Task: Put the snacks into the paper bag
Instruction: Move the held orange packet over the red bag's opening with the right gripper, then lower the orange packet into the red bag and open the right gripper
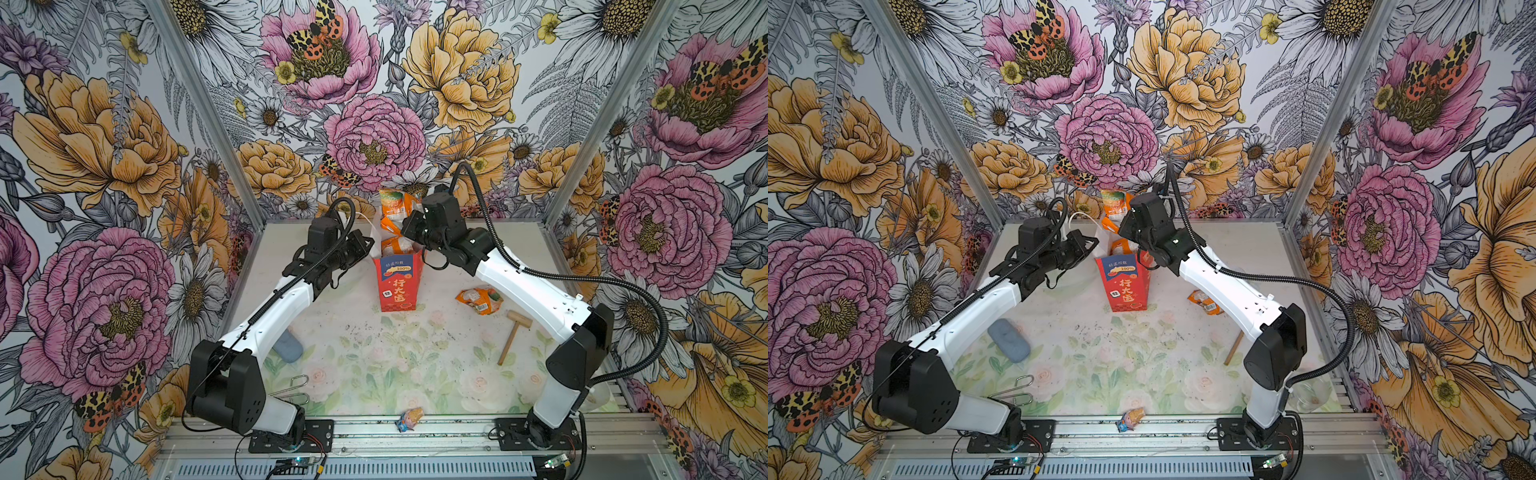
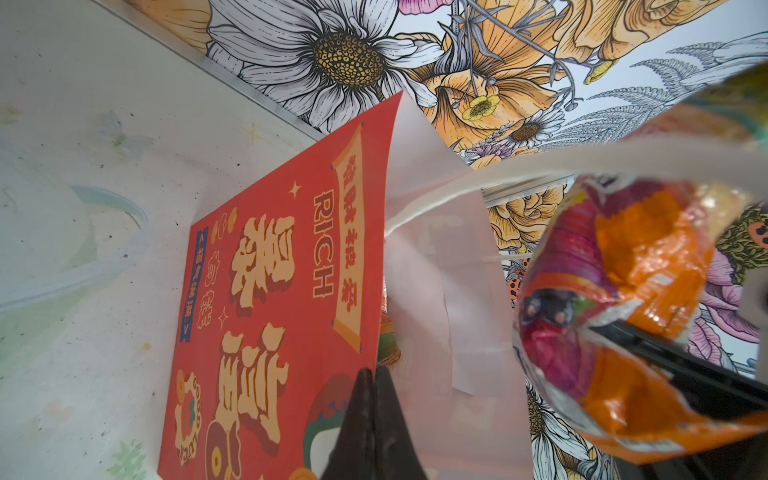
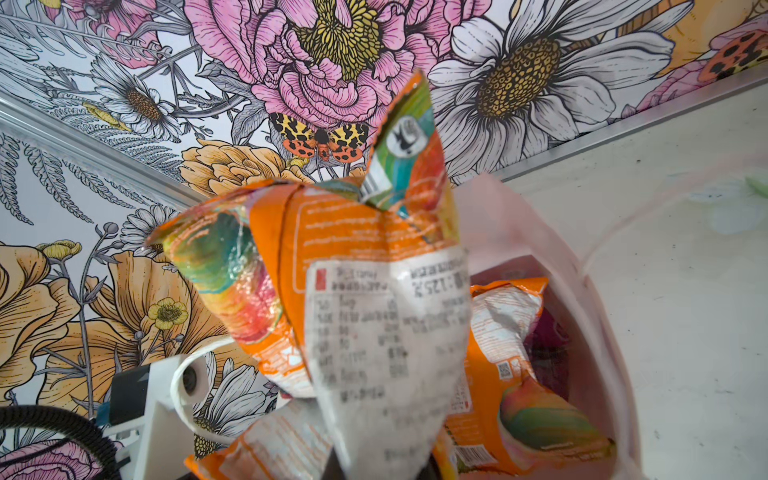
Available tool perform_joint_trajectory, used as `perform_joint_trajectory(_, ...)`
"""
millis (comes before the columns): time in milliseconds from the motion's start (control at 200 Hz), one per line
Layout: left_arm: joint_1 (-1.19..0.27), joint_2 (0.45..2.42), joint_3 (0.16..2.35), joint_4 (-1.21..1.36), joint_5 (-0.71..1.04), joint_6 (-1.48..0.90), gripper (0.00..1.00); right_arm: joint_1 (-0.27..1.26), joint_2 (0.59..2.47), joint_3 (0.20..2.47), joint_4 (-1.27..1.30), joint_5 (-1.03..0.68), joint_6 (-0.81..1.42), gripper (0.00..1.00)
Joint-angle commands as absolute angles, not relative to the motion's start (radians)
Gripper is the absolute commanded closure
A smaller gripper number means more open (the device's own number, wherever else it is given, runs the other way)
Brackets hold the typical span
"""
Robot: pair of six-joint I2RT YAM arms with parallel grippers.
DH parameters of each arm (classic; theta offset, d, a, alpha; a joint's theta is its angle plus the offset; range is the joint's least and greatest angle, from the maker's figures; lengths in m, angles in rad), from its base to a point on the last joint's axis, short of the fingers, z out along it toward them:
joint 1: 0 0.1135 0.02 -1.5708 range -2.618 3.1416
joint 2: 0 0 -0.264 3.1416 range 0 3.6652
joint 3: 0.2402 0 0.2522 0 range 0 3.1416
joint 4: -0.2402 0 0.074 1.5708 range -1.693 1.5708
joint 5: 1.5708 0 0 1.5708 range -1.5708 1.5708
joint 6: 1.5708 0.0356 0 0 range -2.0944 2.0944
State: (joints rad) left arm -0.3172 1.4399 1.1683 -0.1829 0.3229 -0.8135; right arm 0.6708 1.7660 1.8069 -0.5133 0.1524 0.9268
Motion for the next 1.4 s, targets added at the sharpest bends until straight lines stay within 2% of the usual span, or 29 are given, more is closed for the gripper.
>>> perform_joint_trajectory(0, -0.31, 1.42, 1.18, -0.161, 0.328, -0.824, 1.0, 0.656, 1.791, 1.818, -0.48, 0.161, 0.912, 1.0)
perform_joint_trajectory(861, -0.307, 1.427, 1.183, -0.164, 0.323, -0.825, 1.0, 0.641, 1.891, 1.875, -0.414, 0.157, 0.784, 1.0)
perform_joint_trajectory(931, -0.306, 1.425, 1.184, -0.164, 0.319, -0.825, 1.0, 0.641, 1.888, 1.87, -0.41, 0.163, 0.775, 0.9)
perform_joint_trajectory(1101, -0.308, 1.424, 1.184, -0.166, 0.321, -0.825, 1.0, 0.64, 1.883, 1.863, -0.408, 0.173, 0.762, 0.76)
perform_joint_trajectory(1396, -0.309, 1.422, 1.183, -0.167, 0.316, -0.825, 1.0, 0.635, 1.875, 1.858, -0.407, 0.17, 0.742, 0.69)
